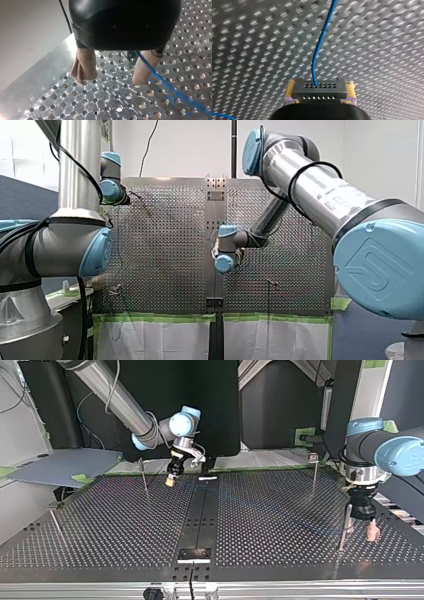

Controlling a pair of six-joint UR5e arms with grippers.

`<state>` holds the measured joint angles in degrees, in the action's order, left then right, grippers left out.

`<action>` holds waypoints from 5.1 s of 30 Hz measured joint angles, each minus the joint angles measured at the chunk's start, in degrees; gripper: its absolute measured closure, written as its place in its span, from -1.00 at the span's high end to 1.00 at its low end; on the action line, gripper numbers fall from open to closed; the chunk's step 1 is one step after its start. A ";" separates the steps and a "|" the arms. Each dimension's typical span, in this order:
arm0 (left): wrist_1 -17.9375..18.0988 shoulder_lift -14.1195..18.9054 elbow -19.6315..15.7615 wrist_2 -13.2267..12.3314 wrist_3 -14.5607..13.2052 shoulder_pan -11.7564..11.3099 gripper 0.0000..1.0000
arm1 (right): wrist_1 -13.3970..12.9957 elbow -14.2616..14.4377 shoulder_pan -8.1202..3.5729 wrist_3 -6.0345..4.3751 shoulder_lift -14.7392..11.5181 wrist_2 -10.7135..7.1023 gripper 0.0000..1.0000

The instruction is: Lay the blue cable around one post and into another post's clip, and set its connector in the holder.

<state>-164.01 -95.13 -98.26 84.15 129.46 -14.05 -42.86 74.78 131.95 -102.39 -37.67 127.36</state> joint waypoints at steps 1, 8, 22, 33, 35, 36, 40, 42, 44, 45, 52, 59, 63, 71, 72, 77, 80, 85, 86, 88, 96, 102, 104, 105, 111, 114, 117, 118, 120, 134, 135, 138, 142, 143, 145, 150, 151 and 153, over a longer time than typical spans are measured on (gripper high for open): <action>0.00 0.00 0.00 0.00 -0.02 0.00 1.00 | -0.39 0.40 -0.02 -0.36 0.39 0.02 -1.00; 0.00 0.00 -0.02 0.00 -0.08 0.00 1.00 | -4.33 4.36 -0.42 -3.62 4.34 0.04 -1.00; 0.00 0.00 -0.01 0.00 -0.08 0.07 1.00 | -11.64 11.66 -4.76 -3.94 11.65 -2.60 -1.00; 0.00 0.00 0.00 -0.01 -0.08 0.18 1.00 | -16.95 16.97 -10.05 -0.48 16.64 -7.84 -1.00; 0.00 0.00 0.01 -0.03 -0.08 0.19 1.00 | -17.92 17.92 -11.00 -0.41 16.93 -8.79 -1.00; 0.00 0.00 0.01 -0.03 -0.08 0.21 1.00 | -18.51 18.53 -11.61 -0.39 17.00 -9.41 -1.00; 0.00 0.00 0.01 -0.06 -0.08 0.25 1.00 | -20.47 20.49 -13.57 -0.35 16.53 -11.36 -1.00; 0.00 0.00 0.01 -0.07 -0.08 0.26 1.00 | -21.51 21.51 -14.59 -0.27 15.84 -12.38 -1.00; 0.01 0.00 0.02 -0.10 -0.08 0.26 1.00 | -22.34 22.35 -15.44 -0.16 15.13 -13.23 -1.00; 0.03 0.00 0.02 -0.10 -0.09 0.26 1.00 | -22.92 22.92 -16.01 -0.11 14.61 -13.80 -1.00; 0.14 0.00 0.01 -0.15 -0.02 0.23 1.00 | -26.13 26.13 -19.22 -0.57 12.15 -17.01 -1.00; 0.21 0.00 0.01 -0.17 0.06 0.19 1.00 | -29.40 29.42 -22.50 -2.43 8.94 -20.29 -1.00; 0.20 0.00 0.01 -0.12 0.01 0.18 1.00 | -31.23 31.25 -24.33 -3.44 7.11 -22.13 -1.00; 0.06 0.00 0.00 -0.08 -0.08 0.31 1.00 | -35.05 35.07 -28.15 -3.50 5.76 -25.94 -1.00; 0.06 0.00 0.00 -0.08 -0.08 0.32 1.00 | -35.67 35.66 -28.74 -3.95 5.74 -26.54 -1.00; 0.01 0.00 0.00 -0.09 -0.08 0.41 1.00 | -37.40 38.00 -31.08 -5.84 5.72 -28.87 -1.00; 0.00 0.00 0.00 -0.09 -0.08 0.43 1.00 | -37.15 39.60 -32.69 -6.96 5.71 -30.48 -1.00; 0.00 0.00 -0.01 -0.09 -0.08 0.51 1.00 | -34.76 42.79 -35.88 -6.64 5.71 -33.67 -1.00; 0.00 0.00 0.00 -0.09 -0.08 0.53 1.00 | -34.37 43.24 -36.43 -6.54 5.72 -34.22 -1.00; 0.00 0.00 -0.01 -0.09 -0.08 0.58 1.00 | -33.41 43.63 -37.67 -6.18 5.72 -35.46 -1.00; 0.00 0.00 0.01 -0.09 -0.08 0.69 1.00 | -29.66 40.90 -40.46 -2.96 5.71 -39.44 -1.00; 0.03 0.00 0.02 -0.15 -0.07 0.74 1.00 | -26.97 38.20 -40.45 -0.27 5.65 -42.16 -1.00; 0.05 0.00 0.02 -0.20 -0.05 0.77 1.00 | -26.00 37.25 -40.32 0.69 5.64 -43.12 -1.00; 0.05 0.00 0.02 -0.22 -0.05 0.78 1.00 | -25.38 36.62 -40.25 1.31 5.64 -43.75 -1.00; 0.05 0.00 0.02 -0.20 -0.08 0.88 1.00 | -22.30 33.56 -39.99 4.39 5.53 -46.81 -1.00; 0.02 0.00 0.02 -0.18 -0.08 0.98 1.00 | -20.84 32.11 -39.84 5.85 4.99 -48.28 -1.00; 0.02 0.00 0.02 -0.15 -0.08 1.11 1.00 | -19.45 31.23 -39.74 7.30 3.82 -49.76 -1.00; 0.02 0.00 0.02 -0.14 -0.08 1.14 1.00 | -19.05 31.10 -39.73 7.62 3.41 -50.21 -1.00; 0.01 0.00 0.02 -0.11 -0.08 1.19 1.00 | -18.13 30.94 -39.72 8.01 2.40 -51.28 -1.00; 0.00 0.00 0.01 -0.08 -0.08 1.40 1.00 | -15.45 30.89 -40.76 5.56 -3.22 -56.56 -1.00; 0.00 0.00 0.01 -0.07 -0.08 1.40 1.00 | -15.62 30.89 -40.91 4.98 -3.40 -56.60 -1.00; 0.00 0.00 0.01 0.19 -0.09 1.51 1.00 | -15.92 30.90 -41.16 3.56 -3.61 -56.61 -1.00; -0.10 0.00 0.02 0.93 -0.17 1.84 1.00 | -16.06 30.91 -41.26 2.61 -3.65 -56.48 -1.00; -0.26 0.00 0.01 1.05 -0.20 1.97 1.00 | -16.08 30.91 -41.26 2.52 -3.64 -56.40 -1.00; -0.62 0.00 0.00 1.23 -0.18 2.14 1.00 | -16.10 30.92 -41.24 2.38 -3.63 -56.21 -1.00; -1.82 0.00 -0.01 2.71 1.07 2.40 1.00 | -16.19 30.92 -41.19 2.17 -3.63 -55.89 -1.00; -1.94 0.00 -0.04 3.13 1.48 2.44 1.00 | -16.19 30.92 -41.14 2.13 -3.63 -55.86 -1.00; -2.19 0.00 -0.23 3.90 2.43 2.51 1.00 | -16.14 30.92 -41.03 2.06 -3.63 -55.83 -1.00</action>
<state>-166.20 -95.12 -98.49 88.06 131.88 -11.54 -59.00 105.70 90.91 -100.33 -41.30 71.54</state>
